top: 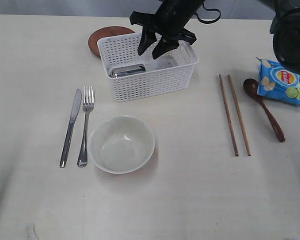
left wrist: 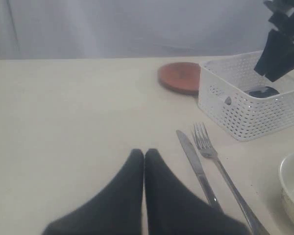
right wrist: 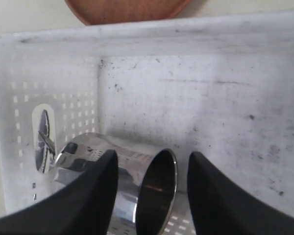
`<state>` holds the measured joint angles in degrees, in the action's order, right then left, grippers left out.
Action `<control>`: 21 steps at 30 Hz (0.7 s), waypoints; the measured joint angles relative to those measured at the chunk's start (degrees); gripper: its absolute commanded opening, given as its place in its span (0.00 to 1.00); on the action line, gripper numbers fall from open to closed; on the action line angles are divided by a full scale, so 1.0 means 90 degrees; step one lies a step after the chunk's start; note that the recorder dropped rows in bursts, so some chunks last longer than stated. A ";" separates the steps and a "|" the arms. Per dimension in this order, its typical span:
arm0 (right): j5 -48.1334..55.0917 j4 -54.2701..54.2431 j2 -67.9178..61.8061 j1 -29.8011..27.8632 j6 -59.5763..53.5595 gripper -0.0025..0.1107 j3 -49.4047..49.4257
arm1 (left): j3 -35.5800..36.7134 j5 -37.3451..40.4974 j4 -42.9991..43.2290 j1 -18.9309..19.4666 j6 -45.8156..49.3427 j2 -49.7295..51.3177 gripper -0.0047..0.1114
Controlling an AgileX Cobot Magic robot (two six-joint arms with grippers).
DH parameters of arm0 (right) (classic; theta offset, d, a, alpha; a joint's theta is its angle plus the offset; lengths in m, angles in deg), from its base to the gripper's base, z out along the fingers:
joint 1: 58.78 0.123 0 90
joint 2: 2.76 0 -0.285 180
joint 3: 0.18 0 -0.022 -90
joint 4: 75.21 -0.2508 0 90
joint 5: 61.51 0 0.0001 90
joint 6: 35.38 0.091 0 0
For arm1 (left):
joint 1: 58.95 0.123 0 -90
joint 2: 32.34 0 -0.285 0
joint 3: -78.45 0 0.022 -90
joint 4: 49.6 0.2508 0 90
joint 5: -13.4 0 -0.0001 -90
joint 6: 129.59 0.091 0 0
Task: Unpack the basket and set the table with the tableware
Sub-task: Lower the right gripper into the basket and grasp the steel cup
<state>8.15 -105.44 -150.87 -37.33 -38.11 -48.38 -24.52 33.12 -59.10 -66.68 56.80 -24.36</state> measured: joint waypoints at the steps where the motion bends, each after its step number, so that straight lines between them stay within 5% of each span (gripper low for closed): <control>1: 0.0010 -0.0053 0.0000 0.0000 0.0000 0.40 0.0000 | 0.0000 0.0000 0.0000 0.0000 0.0000 0.0000 0.04; 15: 0.0025 0.0700 0.0829 0.0037 0.0000 0.40 0.0014 | 0.0000 0.0000 0.0000 0.0000 0.0000 0.0000 0.04; 21: -0.0003 0.0895 0.1825 0.0037 -0.0250 0.40 0.1135 | 0.0000 0.0000 0.0000 0.0000 0.0000 0.0000 0.04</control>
<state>8.13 -97.38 -134.45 -37.00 -40.36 -38.16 -24.52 33.12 -59.10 -66.68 56.80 -24.36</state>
